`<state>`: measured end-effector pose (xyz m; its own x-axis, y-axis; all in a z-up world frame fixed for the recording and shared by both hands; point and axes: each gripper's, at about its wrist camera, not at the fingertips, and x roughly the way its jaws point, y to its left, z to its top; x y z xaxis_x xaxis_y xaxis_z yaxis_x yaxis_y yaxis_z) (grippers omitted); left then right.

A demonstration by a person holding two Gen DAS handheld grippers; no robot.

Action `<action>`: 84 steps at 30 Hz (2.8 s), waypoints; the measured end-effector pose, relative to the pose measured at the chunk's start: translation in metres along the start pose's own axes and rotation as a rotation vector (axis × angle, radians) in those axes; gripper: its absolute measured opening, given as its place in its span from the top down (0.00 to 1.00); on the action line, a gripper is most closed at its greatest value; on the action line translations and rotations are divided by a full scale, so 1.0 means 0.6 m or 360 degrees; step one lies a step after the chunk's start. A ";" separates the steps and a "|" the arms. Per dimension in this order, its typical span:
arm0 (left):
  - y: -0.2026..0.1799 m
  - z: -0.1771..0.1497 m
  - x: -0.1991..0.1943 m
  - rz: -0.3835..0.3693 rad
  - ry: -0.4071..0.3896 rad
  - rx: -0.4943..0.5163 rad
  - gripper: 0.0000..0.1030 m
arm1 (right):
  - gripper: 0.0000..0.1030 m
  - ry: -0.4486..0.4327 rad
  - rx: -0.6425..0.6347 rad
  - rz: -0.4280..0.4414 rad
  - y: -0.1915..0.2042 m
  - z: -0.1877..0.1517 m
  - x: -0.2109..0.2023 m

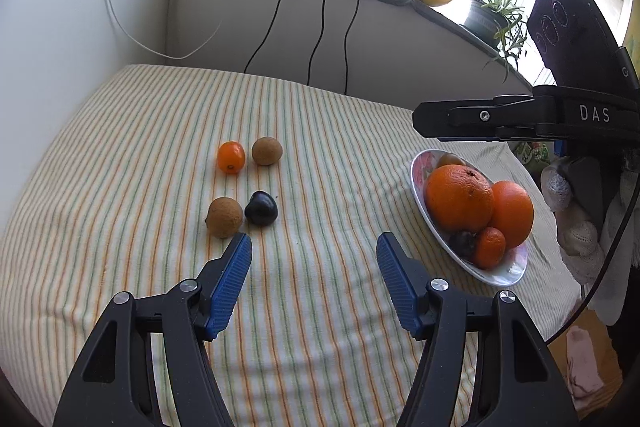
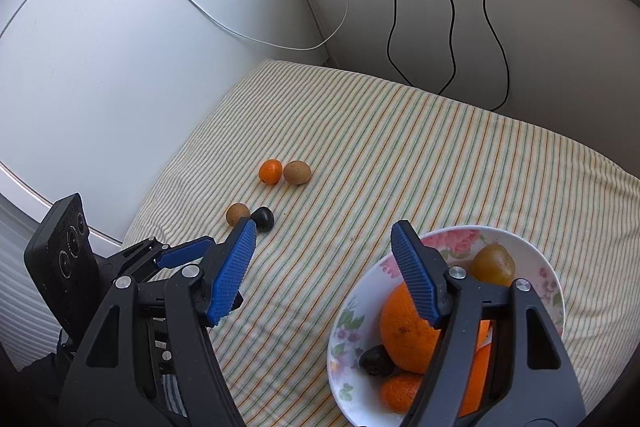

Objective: Organize fruits
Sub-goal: 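Move both grippers back to the remaining fruit on the cloth, then close the left gripper on a brown kiwi while the right gripper grasps the dark plum, then carry the brown kiwi and plum into the plate and open both grippers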

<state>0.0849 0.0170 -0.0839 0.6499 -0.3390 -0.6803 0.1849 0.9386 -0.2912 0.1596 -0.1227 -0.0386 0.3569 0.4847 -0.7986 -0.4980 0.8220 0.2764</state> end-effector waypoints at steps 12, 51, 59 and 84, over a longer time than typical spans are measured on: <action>0.048 0.016 0.009 0.0049 0.0027 -0.0004 0.53 | 0.36 0.0125 0.0009 0.0147 0.048 0.019 0.074; 0.092 0.030 0.049 0.0082 0.0133 0.0019 0.76 | 0.77 0.0398 0.0103 0.0122 0.077 0.025 0.249; 0.089 0.030 0.036 0.0072 0.0117 0.0019 0.77 | 0.78 0.0366 0.0084 0.0132 0.079 0.015 0.224; -0.004 0.030 -0.010 -0.0095 0.0039 0.0104 0.77 | 0.78 0.0115 0.0112 0.0115 0.022 -0.037 0.042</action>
<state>0.0935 0.0177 -0.0670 0.6181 -0.3950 -0.6797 0.2707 0.9187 -0.2877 0.1441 -0.1062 -0.0669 0.2628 0.5229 -0.8109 -0.4627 0.8058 0.3696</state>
